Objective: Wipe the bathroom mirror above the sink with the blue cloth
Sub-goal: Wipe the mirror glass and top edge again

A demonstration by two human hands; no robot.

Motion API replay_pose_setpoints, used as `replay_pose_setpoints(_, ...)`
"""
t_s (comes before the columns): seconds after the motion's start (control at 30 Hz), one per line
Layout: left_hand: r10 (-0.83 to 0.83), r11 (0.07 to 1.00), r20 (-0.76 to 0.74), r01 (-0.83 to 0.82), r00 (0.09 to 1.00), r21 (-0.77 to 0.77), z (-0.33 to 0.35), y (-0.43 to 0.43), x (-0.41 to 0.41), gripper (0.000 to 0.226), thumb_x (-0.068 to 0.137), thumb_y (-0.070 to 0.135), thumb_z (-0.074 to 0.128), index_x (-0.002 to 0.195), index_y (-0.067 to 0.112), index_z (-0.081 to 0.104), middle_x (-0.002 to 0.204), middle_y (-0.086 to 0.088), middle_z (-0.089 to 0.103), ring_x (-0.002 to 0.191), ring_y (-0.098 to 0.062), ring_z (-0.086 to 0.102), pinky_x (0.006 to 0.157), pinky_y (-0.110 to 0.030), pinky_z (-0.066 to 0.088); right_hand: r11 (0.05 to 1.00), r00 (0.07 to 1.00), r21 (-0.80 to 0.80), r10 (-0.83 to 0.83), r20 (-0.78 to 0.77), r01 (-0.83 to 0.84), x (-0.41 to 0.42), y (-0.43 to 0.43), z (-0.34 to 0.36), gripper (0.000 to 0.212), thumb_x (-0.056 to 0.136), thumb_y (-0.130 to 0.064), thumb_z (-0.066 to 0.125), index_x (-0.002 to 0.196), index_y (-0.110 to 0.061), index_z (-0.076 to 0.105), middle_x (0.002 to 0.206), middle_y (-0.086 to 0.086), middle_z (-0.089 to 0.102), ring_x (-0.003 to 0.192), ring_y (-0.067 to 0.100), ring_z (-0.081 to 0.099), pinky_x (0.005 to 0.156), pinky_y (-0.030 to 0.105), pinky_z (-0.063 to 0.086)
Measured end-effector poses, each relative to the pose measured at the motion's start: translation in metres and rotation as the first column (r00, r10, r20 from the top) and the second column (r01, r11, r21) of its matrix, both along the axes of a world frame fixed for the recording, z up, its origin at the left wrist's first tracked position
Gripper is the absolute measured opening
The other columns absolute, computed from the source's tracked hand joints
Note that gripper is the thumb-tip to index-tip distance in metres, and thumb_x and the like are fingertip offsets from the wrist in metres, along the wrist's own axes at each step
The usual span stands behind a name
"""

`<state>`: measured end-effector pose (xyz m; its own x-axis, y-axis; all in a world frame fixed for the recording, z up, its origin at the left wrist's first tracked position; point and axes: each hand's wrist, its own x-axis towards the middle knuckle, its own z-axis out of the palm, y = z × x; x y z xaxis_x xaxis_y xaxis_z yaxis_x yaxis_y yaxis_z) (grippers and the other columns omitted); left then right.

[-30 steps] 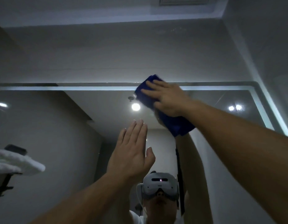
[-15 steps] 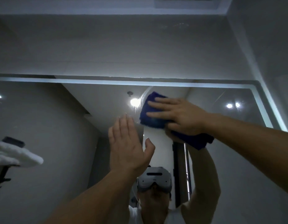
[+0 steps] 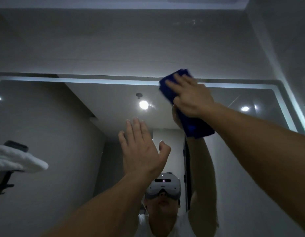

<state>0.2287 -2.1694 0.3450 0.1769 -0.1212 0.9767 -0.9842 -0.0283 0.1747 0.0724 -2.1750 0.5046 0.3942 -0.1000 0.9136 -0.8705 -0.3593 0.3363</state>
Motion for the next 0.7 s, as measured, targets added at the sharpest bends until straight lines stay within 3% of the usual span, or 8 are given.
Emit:
replay_pose_setpoints(0.1, 0.001, 1.0, 0.006, -0.001, 1.0, 0.001, 0.0, -0.002, 0.001, 0.093, 0.081, 0.06, 0.002, 0.158, 0.009, -0.003, 0.166, -0.012, -0.01, 0.151, -0.028, -0.018, 0.121, -0.049, -0.009, 0.998, 0.975, 0.038, 0.048, 0.218, -0.058, 0.026, 0.005, 0.003, 0.068, 0.097, -0.024, 0.042, 0.157, -0.028, 0.01, 0.166, 0.001, -0.001, 0.151, 0.026, 0.0, 0.115, 0.053, 0.018)
replay_pose_setpoints(0.2, 0.02, 1.0, 0.002, -0.02, 1.0, 0.0, 0.0, -0.003, 0.002, 0.092, 0.082, 0.06, 0.003, 0.157, 0.009, -0.004, 0.166, -0.012, -0.011, 0.151, -0.028, -0.019, 0.12, -0.049, -0.009, 0.996, 0.996, -0.029, 0.081, 0.024, -0.08, 0.04, 0.004, -0.032, 0.066, 0.098, -0.029, 0.042, 0.157, -0.031, 0.011, 0.166, -0.002, 0.0, 0.151, 0.022, -0.001, 0.116, 0.05, 0.018)
replay_pose_setpoints(0.3, 0.021, 1.0, 0.011, -0.021, 1.0, -0.004, 0.0, -0.003, 0.002, 0.091, 0.083, 0.06, 0.004, 0.158, 0.009, -0.001, 0.166, -0.012, -0.007, 0.152, -0.029, -0.015, 0.122, -0.05, -0.006, 0.996, 0.967, -0.065, 0.035, -0.252, -0.053, 0.008, -0.006, -0.066, 0.062, 0.097, -0.041, 0.026, 0.156, -0.039, 0.008, 0.165, -0.007, -0.002, 0.151, 0.014, -0.006, 0.119, 0.044, 0.009)
replay_pose_setpoints(0.37, 0.013, 1.0, 0.014, -0.013, 1.0, -0.01, 0.0, -0.002, 0.002, 0.09, 0.083, 0.059, 0.006, 0.158, 0.009, 0.003, 0.166, -0.013, -0.004, 0.152, -0.029, -0.013, 0.123, -0.051, -0.004, 0.996, 0.954, -0.087, -0.024, -0.299, -0.002, -0.027, -0.014, -0.068, 0.062, 0.094, -0.046, 0.019, 0.154, -0.042, 0.005, 0.164, -0.009, -0.002, 0.15, 0.011, -0.008, 0.119, 0.04, 0.004)
replay_pose_setpoints(0.47, 0.014, 1.0, 0.024, -0.013, 1.0, -0.022, 0.0, -0.003, 0.002, 0.088, 0.084, 0.057, 0.01, 0.157, 0.008, 0.01, 0.166, -0.014, 0.002, 0.152, -0.03, -0.009, 0.123, -0.052, -0.001, 1.0, 0.999, -0.015, 0.0, 0.039, 0.001, -0.07, -0.023, -0.06, 0.065, 0.092, -0.042, 0.024, 0.155, -0.039, 0.01, 0.166, -0.005, 0.004, 0.152, 0.015, -0.001, 0.119, 0.044, 0.01)
replay_pose_setpoints(0.57, 0.007, 0.999, 0.012, -0.006, 1.0, -0.039, -0.001, -0.003, 0.001, 0.084, 0.087, 0.055, 0.016, 0.156, 0.008, 0.013, 0.166, -0.014, 0.006, 0.152, -0.031, -0.006, 0.123, -0.052, 0.0, 0.998, 0.936, 0.016, 0.047, 0.348, -0.056, -0.059, -0.023, -0.086, 0.068, 0.091, -0.036, 0.031, 0.157, -0.033, 0.014, 0.166, 0.0, 0.005, 0.151, 0.02, 0.002, 0.116, 0.048, 0.016)
replay_pose_setpoints(0.63, 0.0, 0.999, 0.009, 0.0, 1.0, -0.037, -0.001, -0.001, -0.001, 0.082, 0.088, 0.054, 0.021, 0.156, 0.008, 0.015, 0.165, -0.014, 0.007, 0.152, -0.031, -0.004, 0.123, -0.053, 0.002, 0.998, 0.938, 0.036, 0.044, 0.345, -0.06, -0.046, -0.023, -0.128, 0.071, 0.09, -0.036, 0.032, 0.158, -0.032, 0.012, 0.166, 0.0, 0.002, 0.152, 0.021, 0.0, 0.117, 0.049, 0.015)
replay_pose_setpoints(0.7, 0.007, 1.0, 0.011, -0.007, 1.0, -0.016, -0.001, 0.002, -0.004, 0.079, 0.089, 0.053, 0.023, 0.155, 0.01, 0.015, 0.165, -0.015, 0.007, 0.152, -0.032, -0.004, 0.122, -0.054, 0.003, 0.999, 0.987, -0.014, 0.041, 0.157, -0.039, -0.044, -0.026, -0.176, 0.067, 0.093, -0.034, 0.036, 0.157, -0.032, 0.015, 0.166, 0.0, 0.006, 0.152, 0.022, 0.002, 0.117, 0.047, 0.015)
